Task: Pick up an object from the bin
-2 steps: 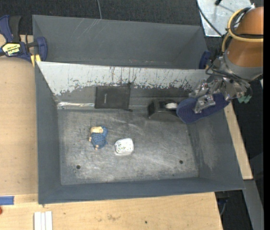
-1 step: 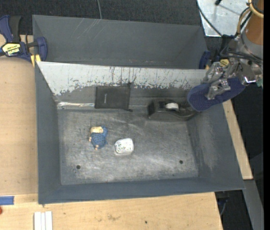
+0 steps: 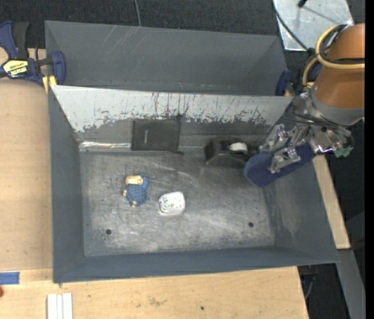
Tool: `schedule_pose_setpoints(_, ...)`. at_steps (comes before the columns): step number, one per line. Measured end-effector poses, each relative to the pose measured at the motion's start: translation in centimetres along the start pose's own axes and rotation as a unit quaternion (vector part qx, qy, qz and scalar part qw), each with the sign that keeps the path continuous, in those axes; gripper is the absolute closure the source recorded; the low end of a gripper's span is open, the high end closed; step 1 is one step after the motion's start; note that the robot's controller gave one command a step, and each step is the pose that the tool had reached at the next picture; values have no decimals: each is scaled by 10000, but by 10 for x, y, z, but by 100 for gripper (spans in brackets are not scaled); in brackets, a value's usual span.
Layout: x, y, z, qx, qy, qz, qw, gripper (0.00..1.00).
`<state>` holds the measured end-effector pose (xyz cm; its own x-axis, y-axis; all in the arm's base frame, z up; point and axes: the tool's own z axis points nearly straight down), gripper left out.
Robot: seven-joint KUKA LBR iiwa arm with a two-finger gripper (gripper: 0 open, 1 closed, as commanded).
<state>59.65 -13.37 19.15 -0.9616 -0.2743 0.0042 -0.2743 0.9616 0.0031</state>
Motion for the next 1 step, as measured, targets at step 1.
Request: schedule_pose_setpoints(1, 3, 0, -150, 46, -84, 248, 9996, 100)
